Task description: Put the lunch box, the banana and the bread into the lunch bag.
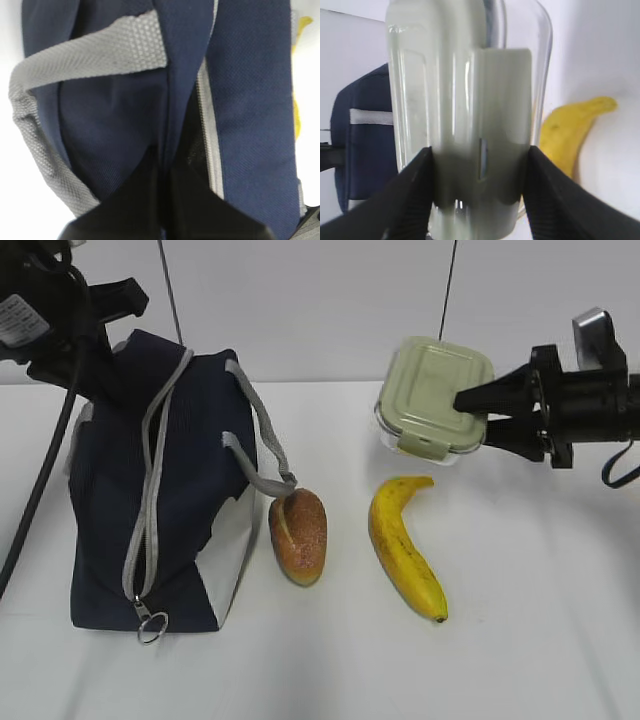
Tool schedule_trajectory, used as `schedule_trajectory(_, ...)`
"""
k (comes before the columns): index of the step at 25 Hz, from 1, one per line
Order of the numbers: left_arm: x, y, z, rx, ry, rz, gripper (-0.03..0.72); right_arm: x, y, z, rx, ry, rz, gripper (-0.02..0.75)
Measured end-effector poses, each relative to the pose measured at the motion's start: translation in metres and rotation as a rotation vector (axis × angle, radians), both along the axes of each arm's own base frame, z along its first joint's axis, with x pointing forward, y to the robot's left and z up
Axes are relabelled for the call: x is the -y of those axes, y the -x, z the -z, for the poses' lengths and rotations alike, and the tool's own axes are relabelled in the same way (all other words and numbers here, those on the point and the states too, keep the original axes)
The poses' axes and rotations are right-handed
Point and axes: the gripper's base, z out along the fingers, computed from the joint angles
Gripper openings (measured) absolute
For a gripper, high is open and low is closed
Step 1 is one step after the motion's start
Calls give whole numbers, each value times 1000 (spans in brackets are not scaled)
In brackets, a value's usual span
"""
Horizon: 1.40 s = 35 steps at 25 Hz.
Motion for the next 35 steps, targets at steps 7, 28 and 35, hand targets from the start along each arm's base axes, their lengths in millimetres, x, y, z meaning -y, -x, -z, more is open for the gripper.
schedule_trajectory(7, 2, 0, -1, 7, 23, 16, -1, -61, -9, -42, -2, -84, -104, 391)
schedule_trajectory(28, 6, -1, -3, 26, 68, 38, -2, -180, 0, -81, -45, -49, -347, 391)
schedule_trajectory(35, 6, -1, -3, 30, 66, 42, -2, -194, 3, -56, -85, 67, -390, 390)
